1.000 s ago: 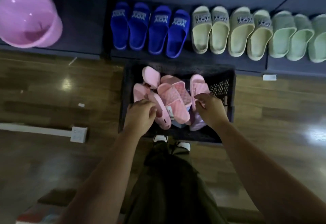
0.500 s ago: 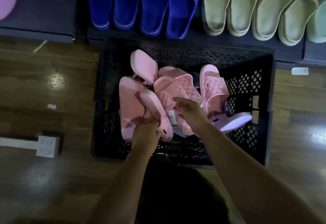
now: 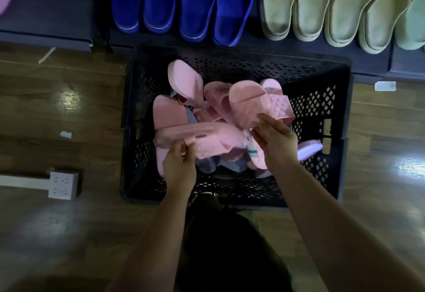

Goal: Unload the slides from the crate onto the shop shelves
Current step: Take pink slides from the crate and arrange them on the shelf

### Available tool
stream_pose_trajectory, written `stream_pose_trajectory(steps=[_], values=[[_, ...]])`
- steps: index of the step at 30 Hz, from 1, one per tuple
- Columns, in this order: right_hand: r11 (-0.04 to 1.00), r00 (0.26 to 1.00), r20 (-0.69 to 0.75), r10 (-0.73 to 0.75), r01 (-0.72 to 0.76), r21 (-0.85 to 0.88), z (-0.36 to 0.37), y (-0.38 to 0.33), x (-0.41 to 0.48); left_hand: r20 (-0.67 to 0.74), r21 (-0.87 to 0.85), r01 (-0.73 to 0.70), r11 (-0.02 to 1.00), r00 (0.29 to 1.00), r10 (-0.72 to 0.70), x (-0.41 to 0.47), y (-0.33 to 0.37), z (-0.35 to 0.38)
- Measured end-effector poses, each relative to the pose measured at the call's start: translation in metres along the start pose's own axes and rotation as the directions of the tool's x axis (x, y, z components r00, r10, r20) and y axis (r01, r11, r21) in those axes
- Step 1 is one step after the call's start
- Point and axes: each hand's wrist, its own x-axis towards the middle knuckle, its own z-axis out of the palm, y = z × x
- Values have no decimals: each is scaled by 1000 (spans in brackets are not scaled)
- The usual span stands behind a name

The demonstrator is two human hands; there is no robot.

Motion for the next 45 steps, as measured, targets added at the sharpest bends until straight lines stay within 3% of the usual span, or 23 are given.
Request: stream_pose_trajectory(steps=[4,7,10,12,15,18,22,26,29,31,39,45], values=[[993,988,-155,-24,42,115,0,6,-2,-159,-156,58,986,984,-83,4,9,15],[985,970,-243,-8,49,162,1,11,-1,-98,-328,183,927,969,-226,0,8,27],[983,957,-289,6,48,180,-1,16,-2,5,-720,289,631,911,-412,-4,14,30],[978,956,-287,52,8,206,-1,21,-3,28,-852,281,442,868,-497,-2,20,32],[955,967,-200,159,-99,278,5,35,-11,191,-877,374,301,847,-495,5,25,40],[933,962,-135,235,-185,308,15,50,-17,420,-810,564,161,749,-513,13,27,49],[950,942,-182,283,-250,184,20,65,-14,535,-726,676,124,669,-516,11,28,62],[956,932,-216,292,-292,31,13,65,-8,555,-665,704,251,690,-465,12,19,73],[916,957,-204,205,-261,-306,2,62,1,568,-623,718,311,689,-451,17,25,79],[876,970,-143,199,-241,-417,-4,56,2,592,-587,734,341,677,-439,20,28,83],[895,979,-206,14,-104,-434,-25,23,13,564,-738,664,116,702,-435,25,23,96],[976,985,-173,-16,-22,-216,-31,1,35,300,-890,428,154,808,-508,10,48,64]])
